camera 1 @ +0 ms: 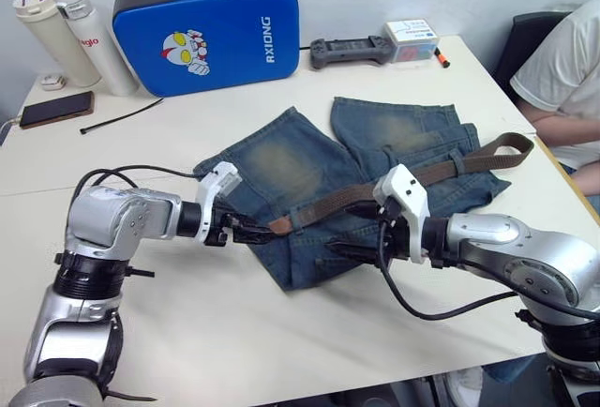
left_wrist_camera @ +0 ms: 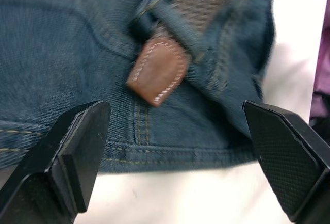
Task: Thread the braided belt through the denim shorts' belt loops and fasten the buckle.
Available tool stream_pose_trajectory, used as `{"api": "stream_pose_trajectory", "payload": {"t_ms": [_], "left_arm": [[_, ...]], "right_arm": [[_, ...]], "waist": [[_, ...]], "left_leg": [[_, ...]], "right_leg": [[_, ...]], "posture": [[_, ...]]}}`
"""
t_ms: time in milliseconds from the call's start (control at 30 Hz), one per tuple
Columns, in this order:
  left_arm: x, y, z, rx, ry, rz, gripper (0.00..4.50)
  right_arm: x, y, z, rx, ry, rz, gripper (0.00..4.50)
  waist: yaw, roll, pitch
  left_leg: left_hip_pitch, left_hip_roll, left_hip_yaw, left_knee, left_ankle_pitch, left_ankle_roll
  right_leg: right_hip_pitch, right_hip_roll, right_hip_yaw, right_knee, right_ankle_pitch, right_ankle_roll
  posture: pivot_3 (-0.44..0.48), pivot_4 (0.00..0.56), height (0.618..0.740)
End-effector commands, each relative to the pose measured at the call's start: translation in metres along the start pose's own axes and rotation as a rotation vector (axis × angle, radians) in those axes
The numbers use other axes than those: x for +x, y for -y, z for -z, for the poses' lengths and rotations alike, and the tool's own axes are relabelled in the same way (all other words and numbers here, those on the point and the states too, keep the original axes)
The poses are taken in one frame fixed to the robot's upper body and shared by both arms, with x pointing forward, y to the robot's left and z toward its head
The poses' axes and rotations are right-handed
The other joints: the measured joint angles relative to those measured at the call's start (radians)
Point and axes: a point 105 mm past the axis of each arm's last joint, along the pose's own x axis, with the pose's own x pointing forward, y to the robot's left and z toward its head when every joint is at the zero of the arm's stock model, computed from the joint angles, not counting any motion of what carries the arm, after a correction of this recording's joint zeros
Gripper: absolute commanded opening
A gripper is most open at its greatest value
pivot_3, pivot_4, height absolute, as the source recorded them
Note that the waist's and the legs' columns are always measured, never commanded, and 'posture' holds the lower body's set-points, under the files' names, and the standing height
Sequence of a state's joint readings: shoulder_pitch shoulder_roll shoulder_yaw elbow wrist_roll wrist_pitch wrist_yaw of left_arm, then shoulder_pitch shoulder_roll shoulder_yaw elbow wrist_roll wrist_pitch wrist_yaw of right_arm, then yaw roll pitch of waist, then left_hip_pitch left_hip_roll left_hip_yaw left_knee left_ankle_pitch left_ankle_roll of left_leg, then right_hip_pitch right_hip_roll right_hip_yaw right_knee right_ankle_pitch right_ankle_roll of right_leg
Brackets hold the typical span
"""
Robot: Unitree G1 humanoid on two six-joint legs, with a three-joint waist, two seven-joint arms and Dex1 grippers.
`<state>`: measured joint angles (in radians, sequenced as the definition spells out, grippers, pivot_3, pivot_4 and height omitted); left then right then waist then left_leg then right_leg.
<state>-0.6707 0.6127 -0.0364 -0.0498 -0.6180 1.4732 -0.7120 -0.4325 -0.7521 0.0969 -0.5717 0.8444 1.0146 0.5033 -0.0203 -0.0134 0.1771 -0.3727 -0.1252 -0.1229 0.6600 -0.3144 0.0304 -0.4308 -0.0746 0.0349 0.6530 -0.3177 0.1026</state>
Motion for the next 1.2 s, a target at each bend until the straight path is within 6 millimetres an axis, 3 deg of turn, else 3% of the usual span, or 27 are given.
{"api": "stream_pose_trajectory", "payload": {"t_ms": [33,367,1200], "left_arm": [[0.003,-0.005,-0.005,-0.06,0.006,-0.031,4.5],[0.021,0.006,-0.007,-0.161,-0.016,0.064,4.5],[0.031,0.014,-0.02,-0.336,0.087,0.248,4.5]], "right_arm": [[-0.002,-0.004,-0.005,-0.054,0.022,-0.007,4.48],[0.0,0.001,-0.001,-0.036,0.022,0.038,4.48],[0.004,0.01,0.017,-0.014,-0.015,0.095,4.48]], "waist": [[0.011,0.0,0.0],[0.044,-0.001,0.0],[0.047,-0.001,-0.001]], "left_leg": [[0.0,0.0,0.0,0.001,0.0,0.0],[0.0,-0.001,0.0,0.004,0.0,0.0],[0.0,-0.001,0.0,0.005,0.0,-0.001]], "right_leg": [[0.0,0.0,0.0,-0.001,0.0,0.0],[0.001,-0.001,0.0,0.0,0.0,0.0],[0.001,-0.001,-0.001,0.0,0.0,0.0]], "posture": [[0.0,0.15,0.74],[0.0,0.15,0.74],[0.0,0.15,0.74]]}}
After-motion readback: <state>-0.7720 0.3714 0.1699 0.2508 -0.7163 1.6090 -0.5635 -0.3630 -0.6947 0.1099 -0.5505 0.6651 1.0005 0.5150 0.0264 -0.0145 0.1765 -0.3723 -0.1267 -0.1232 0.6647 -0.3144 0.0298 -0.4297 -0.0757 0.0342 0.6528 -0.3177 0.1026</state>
